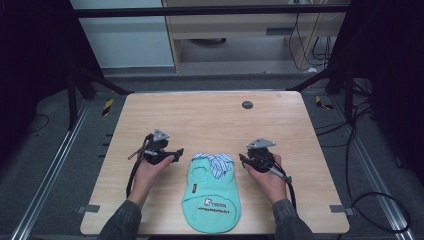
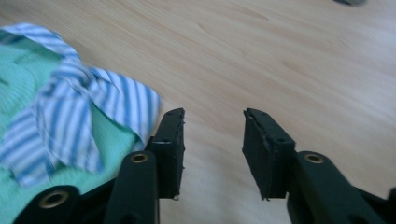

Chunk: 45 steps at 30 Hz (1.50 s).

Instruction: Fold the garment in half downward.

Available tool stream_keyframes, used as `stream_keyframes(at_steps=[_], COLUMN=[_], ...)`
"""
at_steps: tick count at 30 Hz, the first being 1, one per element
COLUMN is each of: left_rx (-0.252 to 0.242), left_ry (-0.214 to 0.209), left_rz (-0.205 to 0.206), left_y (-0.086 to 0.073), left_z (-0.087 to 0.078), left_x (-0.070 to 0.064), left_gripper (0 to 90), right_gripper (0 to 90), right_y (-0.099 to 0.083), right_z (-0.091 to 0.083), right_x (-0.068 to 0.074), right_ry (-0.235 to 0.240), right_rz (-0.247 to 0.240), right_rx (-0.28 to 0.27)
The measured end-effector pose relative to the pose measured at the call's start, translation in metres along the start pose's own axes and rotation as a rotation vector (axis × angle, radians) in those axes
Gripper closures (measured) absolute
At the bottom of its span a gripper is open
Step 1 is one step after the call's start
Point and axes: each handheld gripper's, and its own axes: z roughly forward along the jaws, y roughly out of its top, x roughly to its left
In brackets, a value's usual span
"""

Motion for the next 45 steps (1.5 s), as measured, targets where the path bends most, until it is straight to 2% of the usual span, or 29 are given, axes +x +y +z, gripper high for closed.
stream_keyframes(at_steps=[2,4,5,6,7,8,10,14,16,20,22,26,36,39,43,45], left_rx=[0.001,-0.015,-0.016,-0.013,-0.013,-0.010,0.006,0.021,0.021,0.026,0.020,0.027,0.091,0.066,0.055,0.068], left_ry=[-0.014,-0.063,-0.071,-0.085,-0.085,-0.089,-0.085,-0.083,-0.084,-0.069,-0.057,-0.071,-0.102,-0.112,-0.108,-0.099], left_rz=[-0.009,-0.045,-0.041,-0.026,-0.026,-0.013,0.018,0.011,0.006,0.020,0.024,0.012,0.010,-0.003,0.020,0.033], left_y=[0.005,0.015,0.018,0.021,0.021,0.020,0.017,0.006,0.005,0.004,0.003,0.003,-0.002,0.002,0.008,0.008], left_z=[0.004,0.012,0.014,0.018,0.018,0.018,0.019,0.022,0.023,0.022,0.021,0.023,0.036,0.033,0.032,0.037], left_x=[-0.001,-0.007,-0.010,-0.020,-0.020,-0.024,-0.031,-0.036,-0.036,-0.033,-0.029,-0.025,-0.029,-0.031,-0.036,-0.039], left_gripper=[33.9,35.5,39.1,41.1,42.9,44.6,44.8,49.0,50.0,50.9,50.6,50.5,41.4,40.5,38.7,38.4], right_gripper=[64.6,67.0,69.7,72.7,72.7,76.0,77.4,80.8,80.8,77.5,73.0,70.9,61.7,61.0,60.9,60.9], right_y=[0.011,0.016,0.022,0.027,0.027,0.026,0.025,0.015,0.013,0.011,0.013,0.015,0.015,0.013,0.012,0.011], right_z=[0.006,0.009,0.012,0.015,0.015,0.015,0.015,0.020,0.021,0.024,0.025,0.029,0.043,0.044,0.044,0.044], right_x=[0.005,0.007,0.009,0.012,0.012,0.016,0.019,0.024,0.025,0.026,0.024,0.022,0.027,0.029,0.031,0.032], right_ry=[0.015,0.024,0.037,0.050,0.050,0.074,0.085,0.112,0.116,0.121,0.118,0.112,0.123,0.121,0.113,0.112], right_rz=[-0.021,-0.026,-0.029,-0.031,-0.031,-0.025,-0.027,-0.023,-0.022,-0.019,0.004,0.002,-0.015,-0.015,-0.022,-0.024], right_rx=[0.001,-0.006,-0.010,-0.016,-0.016,-0.021,-0.017,0.001,0.004,0.008,-0.009,-0.002,0.055,0.065,0.067,0.063])
